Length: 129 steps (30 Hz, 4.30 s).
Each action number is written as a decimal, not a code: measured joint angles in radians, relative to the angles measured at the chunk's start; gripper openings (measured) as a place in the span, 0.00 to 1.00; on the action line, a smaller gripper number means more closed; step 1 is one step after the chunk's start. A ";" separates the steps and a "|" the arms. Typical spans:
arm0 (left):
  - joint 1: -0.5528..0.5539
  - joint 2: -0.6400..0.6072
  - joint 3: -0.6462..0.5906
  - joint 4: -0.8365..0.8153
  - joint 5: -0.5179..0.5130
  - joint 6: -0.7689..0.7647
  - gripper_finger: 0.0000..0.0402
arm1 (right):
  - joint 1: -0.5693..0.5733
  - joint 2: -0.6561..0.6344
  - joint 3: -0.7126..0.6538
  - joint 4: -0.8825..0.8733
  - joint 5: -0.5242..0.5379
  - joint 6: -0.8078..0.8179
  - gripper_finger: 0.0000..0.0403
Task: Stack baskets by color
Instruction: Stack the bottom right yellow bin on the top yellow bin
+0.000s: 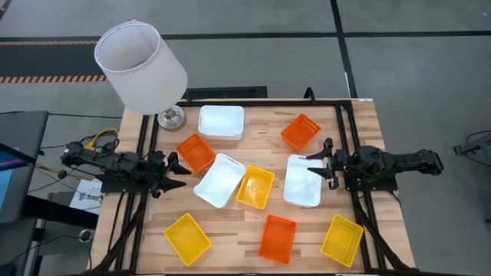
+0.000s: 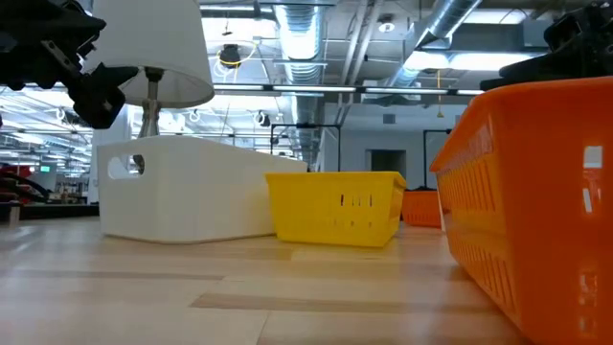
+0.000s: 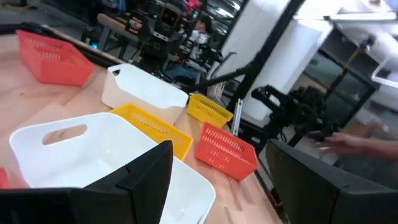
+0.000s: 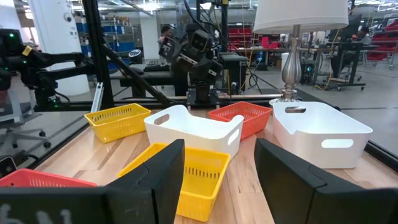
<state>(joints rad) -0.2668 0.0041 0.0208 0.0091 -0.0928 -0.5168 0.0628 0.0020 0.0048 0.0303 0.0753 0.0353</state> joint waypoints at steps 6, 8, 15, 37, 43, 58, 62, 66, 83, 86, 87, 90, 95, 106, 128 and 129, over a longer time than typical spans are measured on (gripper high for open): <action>0.000 0.000 0.000 0.013 -0.094 -0.058 0.61 | 0.000 0.000 0.000 0.000 0.000 0.000 0.54; 0.000 0.000 0.000 0.020 -0.147 -0.129 0.61 | 0.000 0.000 0.000 0.000 0.000 0.000 0.54; 0.000 0.000 0.000 0.039 -0.371 -0.286 0.61 | 0.000 0.000 0.000 0.002 0.000 0.000 0.54; 0.000 0.001 0.000 0.225 -0.499 -0.582 0.61 | -0.027 0.004 0.009 0.078 0.136 0.949 0.54; 0.000 0.001 0.000 0.401 -0.489 -0.564 0.61 | -0.027 0.004 0.010 0.057 0.263 0.989 0.54; 0.000 0.077 0.178 0.464 -0.417 -0.475 0.61 | 0.007 0.050 0.263 0.128 0.212 0.879 0.54; 0.000 0.151 0.277 0.404 -0.418 -0.424 0.61 | 0.044 0.176 0.486 -0.225 0.205 0.854 0.52; 0.000 0.229 0.358 0.310 -0.418 -0.405 0.61 | 0.093 0.352 0.685 -0.574 0.068 0.950 0.49; 0.000 0.347 0.398 0.242 -0.436 -0.410 0.61 | 0.630 0.993 0.824 -1.064 -0.368 1.339 0.40; 0.000 0.347 0.398 0.243 -0.436 -0.393 0.61 | 0.728 1.052 0.825 -1.067 -0.354 1.431 0.47; 0.000 0.348 0.398 0.242 -0.436 -0.384 0.61 | 0.754 1.070 0.825 -1.066 -0.342 1.456 0.51; 0.000 0.350 0.398 0.241 -0.441 -0.367 0.61 | 0.809 1.115 0.825 -1.061 -0.312 1.501 0.61; 0.000 0.349 0.398 0.217 -0.446 -0.366 0.61 | 0.845 1.174 0.825 -1.055 -0.255 1.483 0.68; 0.000 0.349 0.398 0.199 -0.449 -0.368 0.61 | 0.854 1.222 0.645 -0.891 -0.180 1.480 0.68; 0.000 0.349 0.398 0.164 -0.470 -0.381 0.61 | 0.825 1.208 0.738 -0.939 -0.221 1.381 0.02; 0.000 0.349 0.398 0.162 -0.470 -0.382 0.61 | 0.818 1.197 0.769 -0.966 -0.226 1.371 0.02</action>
<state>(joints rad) -0.2665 0.3531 0.4191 0.1712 -0.5631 -0.8989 0.8806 1.1986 0.7733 -0.9352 -0.1509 1.4059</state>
